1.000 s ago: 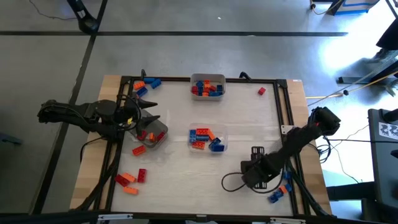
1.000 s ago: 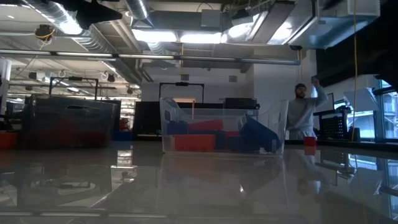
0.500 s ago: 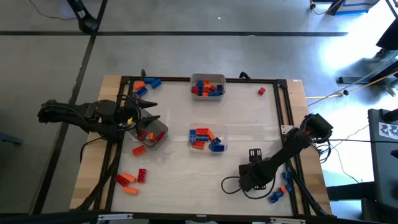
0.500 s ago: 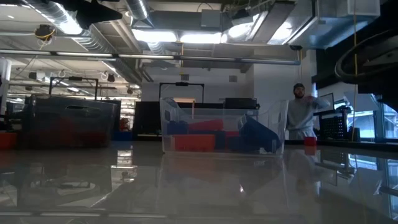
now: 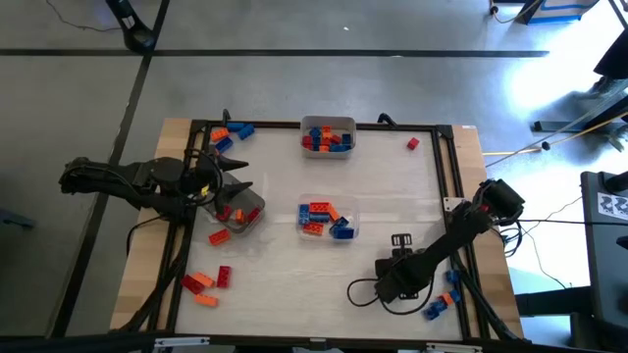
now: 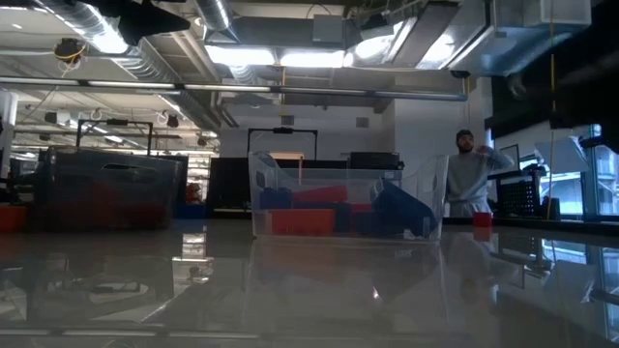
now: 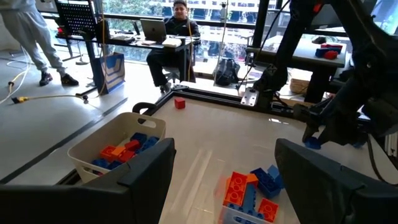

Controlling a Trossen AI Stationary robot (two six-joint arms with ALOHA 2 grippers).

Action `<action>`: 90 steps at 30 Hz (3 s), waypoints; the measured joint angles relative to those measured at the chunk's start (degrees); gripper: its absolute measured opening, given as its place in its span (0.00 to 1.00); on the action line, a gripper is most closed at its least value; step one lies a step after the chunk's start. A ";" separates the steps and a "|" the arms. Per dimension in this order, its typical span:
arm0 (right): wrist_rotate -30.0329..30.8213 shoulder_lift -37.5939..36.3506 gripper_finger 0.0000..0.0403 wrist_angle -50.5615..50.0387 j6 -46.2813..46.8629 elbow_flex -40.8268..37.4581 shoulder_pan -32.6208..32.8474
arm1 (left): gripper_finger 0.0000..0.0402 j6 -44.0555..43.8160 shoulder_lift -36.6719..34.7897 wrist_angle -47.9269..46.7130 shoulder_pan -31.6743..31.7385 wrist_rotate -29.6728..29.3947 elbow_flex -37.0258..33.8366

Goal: Sort blocks by size
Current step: Put the blue game piece into the black bin, then put the small blue game piece into the gray bin

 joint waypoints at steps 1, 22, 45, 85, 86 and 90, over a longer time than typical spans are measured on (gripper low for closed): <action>0.23 -0.08 0.33 -0.49 0.02 0.97 -0.40 | 0.66 0.00 0.00 0.00 0.01 0.01 0.00; 23.00 -10.78 0.33 17.64 -21.06 13.05 -15.54 | 0.66 -1.03 0.02 0.17 0.02 0.00 0.00; -2.20 7.81 0.34 87.92 -38.28 9.69 -37.90 | 0.66 -0.75 2.32 1.45 0.06 0.01 -0.07; -6.67 29.94 0.69 80.99 -34.74 38.57 -39.21 | 0.66 0.52 2.25 -1.21 0.06 0.01 0.02; -6.83 28.39 0.69 77.74 -36.16 38.58 -39.21 | 0.66 0.16 2.25 -1.68 0.06 0.01 0.02; -7.10 22.50 0.69 62.44 -41.42 38.64 -39.06 | 0.66 -0.21 2.25 -2.07 0.06 0.02 0.02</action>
